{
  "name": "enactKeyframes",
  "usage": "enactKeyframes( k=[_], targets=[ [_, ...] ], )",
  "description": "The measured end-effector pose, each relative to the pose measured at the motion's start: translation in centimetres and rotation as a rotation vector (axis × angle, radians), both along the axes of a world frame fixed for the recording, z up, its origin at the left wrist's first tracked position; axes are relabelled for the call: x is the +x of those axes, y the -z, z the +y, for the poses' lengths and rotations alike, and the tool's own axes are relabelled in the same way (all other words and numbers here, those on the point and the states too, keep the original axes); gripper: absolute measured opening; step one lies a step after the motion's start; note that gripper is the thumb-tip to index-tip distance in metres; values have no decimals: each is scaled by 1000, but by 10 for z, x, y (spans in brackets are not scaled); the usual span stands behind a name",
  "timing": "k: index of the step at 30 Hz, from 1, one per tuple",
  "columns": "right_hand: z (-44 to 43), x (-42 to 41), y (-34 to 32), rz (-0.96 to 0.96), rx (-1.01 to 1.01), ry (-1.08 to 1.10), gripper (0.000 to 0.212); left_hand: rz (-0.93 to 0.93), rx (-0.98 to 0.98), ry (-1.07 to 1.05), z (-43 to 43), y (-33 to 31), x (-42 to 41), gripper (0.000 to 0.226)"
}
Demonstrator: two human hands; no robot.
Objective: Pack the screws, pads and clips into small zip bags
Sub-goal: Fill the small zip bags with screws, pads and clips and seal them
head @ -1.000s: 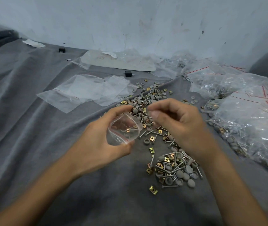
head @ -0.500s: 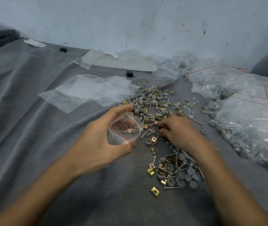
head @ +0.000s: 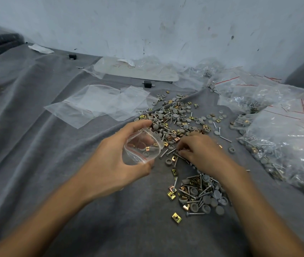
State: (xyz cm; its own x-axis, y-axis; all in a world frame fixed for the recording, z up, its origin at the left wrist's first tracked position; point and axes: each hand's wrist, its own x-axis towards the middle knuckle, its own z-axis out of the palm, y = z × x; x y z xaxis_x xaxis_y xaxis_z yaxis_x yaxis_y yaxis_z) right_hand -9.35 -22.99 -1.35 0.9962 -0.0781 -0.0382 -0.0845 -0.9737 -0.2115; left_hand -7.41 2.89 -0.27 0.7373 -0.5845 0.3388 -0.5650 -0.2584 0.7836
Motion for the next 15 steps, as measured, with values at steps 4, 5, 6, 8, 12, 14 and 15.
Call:
enactKeyframes(
  k=[4, 5, 6, 8, 12, 14, 15],
  targets=[
    [-2, -7, -7, -82, 148, 36, 4, -4, 7, 0, -1, 0, 0, 75],
    [-2, -9, -12, -144, 239, 34, 3, -5, 7, 0, -1, -1, 0, 75],
    [1, -13, -19, -220, 364, 2, 1, -6, 7, 0, -2, -1, -1, 74],
    [13, -22, -37, -359, 631, -141, 5, -4, 1, 1, -3, 0, -2, 74],
    [48, -40, -61, -378, 849, -404, 14, -7, -15, 4, -4, 1, -1, 73],
    [56, -41, -63, -353, 826, -428, 19, -12, -25, 8, -4, 2, 0, 72],
    [54, -39, -62, -385, 796, -404, 21, -12, -25, 9, -4, 2, 0, 72]
  ],
)
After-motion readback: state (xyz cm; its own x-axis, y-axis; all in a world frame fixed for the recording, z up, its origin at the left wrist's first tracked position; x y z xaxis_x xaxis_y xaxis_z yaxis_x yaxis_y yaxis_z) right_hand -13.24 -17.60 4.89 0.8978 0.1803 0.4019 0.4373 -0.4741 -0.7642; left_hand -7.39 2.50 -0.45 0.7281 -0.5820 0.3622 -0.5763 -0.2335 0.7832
